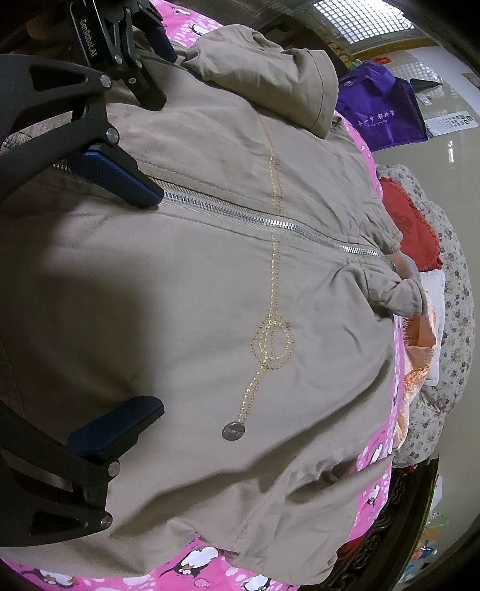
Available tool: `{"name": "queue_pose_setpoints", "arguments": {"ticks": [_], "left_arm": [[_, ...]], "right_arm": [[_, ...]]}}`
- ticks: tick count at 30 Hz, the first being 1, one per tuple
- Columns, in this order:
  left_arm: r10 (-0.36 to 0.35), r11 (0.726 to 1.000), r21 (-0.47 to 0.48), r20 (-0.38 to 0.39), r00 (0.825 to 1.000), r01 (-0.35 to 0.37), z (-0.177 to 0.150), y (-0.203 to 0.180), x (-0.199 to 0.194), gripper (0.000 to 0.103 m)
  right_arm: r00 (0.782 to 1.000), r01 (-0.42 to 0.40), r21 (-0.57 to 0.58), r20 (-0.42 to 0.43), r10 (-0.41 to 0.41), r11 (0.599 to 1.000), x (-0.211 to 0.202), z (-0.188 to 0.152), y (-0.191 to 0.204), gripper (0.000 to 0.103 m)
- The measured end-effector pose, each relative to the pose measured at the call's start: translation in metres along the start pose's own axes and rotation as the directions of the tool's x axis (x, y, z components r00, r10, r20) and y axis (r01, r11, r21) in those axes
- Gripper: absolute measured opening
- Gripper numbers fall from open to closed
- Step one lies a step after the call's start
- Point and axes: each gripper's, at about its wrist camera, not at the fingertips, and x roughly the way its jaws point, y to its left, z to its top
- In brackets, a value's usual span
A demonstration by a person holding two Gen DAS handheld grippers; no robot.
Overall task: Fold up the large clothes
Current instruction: 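Move the left tool toward the jacket sleeve with the ribbed cuff, then grasp the ribbed sleeve cuff with the left tool and lift it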
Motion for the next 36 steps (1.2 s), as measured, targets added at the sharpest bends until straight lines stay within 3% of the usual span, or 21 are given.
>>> {"name": "queue_pose_setpoints", "arguments": {"ticks": [8,12,15,19,21,24,27,28,31,34,36], "left_arm": [[-0.002,1.0,0.003,-0.013,1.0,0.002,0.001,0.002,-0.004,0.103],[0.002,1.0,-0.025,-0.003,1.0,-0.002,0.004,0.023,-0.028,0.103],[0.03,0.999,-0.041,0.085,0.996,-0.027,0.019,0.07,-0.061,0.103],[0.063,0.987,-0.153,0.105,0.992,-0.046,0.041,0.162,-0.069,0.103],[0.067,0.966,-0.254,0.084,0.994,-0.044,0.047,0.215,-0.057,0.103],[-0.003,0.936,-0.351,0.068,0.998,0.027,0.053,0.257,-0.036,0.103],[-0.15,0.914,-0.374,0.042,0.988,0.155,0.062,0.26,-0.009,0.103],[-0.168,0.91,-0.376,0.048,0.985,0.174,0.066,0.258,-0.003,0.103],[-0.157,0.892,-0.421,0.049,0.986,0.163,0.072,0.266,0.014,0.103],[-0.155,0.844,-0.503,0.102,0.983,0.185,0.073,0.28,0.019,0.102],[-0.135,0.814,-0.552,0.126,0.983,0.182,0.074,0.284,0.012,0.077]], "right_arm": [[1.0,-0.003,0.003,-0.002,0.003,1.0,0.001,0.0,0.0,0.102],[1.0,-0.002,0.003,0.0,0.002,1.0,0.001,0.0,0.0,0.102],[1.0,-0.004,0.004,0.002,0.004,1.0,0.001,0.0,0.001,0.102],[1.0,-0.002,0.004,0.003,0.002,1.0,0.0,-0.001,0.002,0.102],[1.0,-0.002,0.003,0.002,0.002,1.0,0.0,-0.001,0.002,0.102],[1.0,-0.003,0.006,0.002,0.003,1.0,-0.001,-0.001,0.001,0.102],[1.0,0.02,0.005,-0.002,-0.02,1.0,-0.007,-0.003,-0.001,0.102],[0.999,0.049,0.007,0.001,-0.049,0.999,-0.01,-0.004,-0.005,0.103],[0.999,0.041,0.05,-0.001,-0.041,0.998,-0.014,-0.01,-0.021,0.102],[1.0,0.02,0.061,0.001,-0.02,0.998,-0.014,-0.012,-0.024,0.102],[1.0,0.022,0.053,-0.001,-0.022,0.998,-0.011,-0.012,-0.022,0.102]]}}
